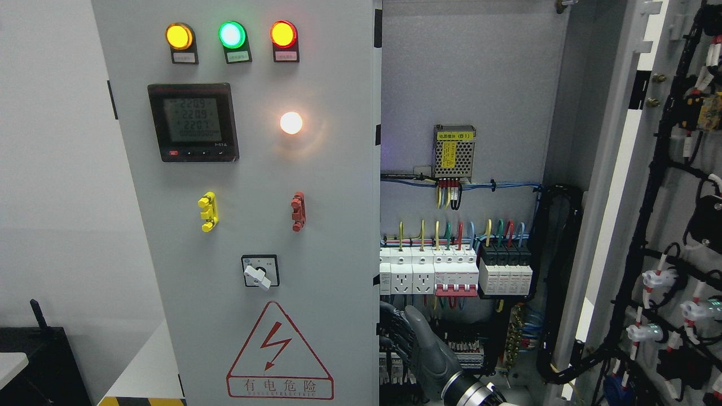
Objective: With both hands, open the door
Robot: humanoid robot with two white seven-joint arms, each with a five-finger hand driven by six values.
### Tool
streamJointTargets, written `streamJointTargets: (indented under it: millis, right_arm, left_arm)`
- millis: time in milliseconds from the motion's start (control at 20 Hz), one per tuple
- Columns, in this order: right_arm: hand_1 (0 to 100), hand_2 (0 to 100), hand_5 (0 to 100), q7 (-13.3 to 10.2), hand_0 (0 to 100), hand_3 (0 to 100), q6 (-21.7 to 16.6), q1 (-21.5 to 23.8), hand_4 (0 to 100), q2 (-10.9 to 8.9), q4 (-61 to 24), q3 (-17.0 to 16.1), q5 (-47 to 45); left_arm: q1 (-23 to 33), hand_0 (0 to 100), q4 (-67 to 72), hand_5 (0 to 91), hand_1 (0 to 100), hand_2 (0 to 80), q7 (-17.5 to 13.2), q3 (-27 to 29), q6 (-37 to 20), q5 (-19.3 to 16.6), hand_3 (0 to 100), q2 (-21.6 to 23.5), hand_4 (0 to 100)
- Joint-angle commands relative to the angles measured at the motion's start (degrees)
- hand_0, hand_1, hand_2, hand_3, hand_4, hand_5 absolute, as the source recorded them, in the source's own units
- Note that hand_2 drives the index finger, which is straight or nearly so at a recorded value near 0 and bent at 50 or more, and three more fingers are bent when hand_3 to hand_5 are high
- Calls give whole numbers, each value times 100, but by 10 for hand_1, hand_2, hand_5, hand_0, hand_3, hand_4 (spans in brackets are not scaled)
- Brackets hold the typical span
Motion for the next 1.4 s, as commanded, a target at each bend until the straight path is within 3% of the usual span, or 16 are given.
streamJointTargets:
  millis: [0, 902, 1102, 1352]
  right_arm:
    - [0, 0, 0, 114, 106, 0, -11, -12, 0, -32, 47, -7, -108]
    - [0, 0, 0, 193, 106, 0, 24, -179, 0, -23, 73, 46, -100]
    - [0, 0, 0, 438, 106, 0, 33, -205, 0, -23, 73, 63, -100]
    - [0, 0, 0, 474, 106, 0, 42, -223, 0, -23, 100, 72, -100]
  left_arm:
    - [53, 0, 0, 0, 0, 0, 1, 9, 2, 132, 0, 0, 30]
    - [61, 0, 0, 0, 0, 0, 1, 9, -7, 132, 0, 0, 31]
    - [53, 0, 0, 0, 0, 0, 1, 9, 2, 132, 0, 0, 31]
    - [61, 0, 0, 0, 0, 0, 1, 9, 2, 132, 0, 0, 31]
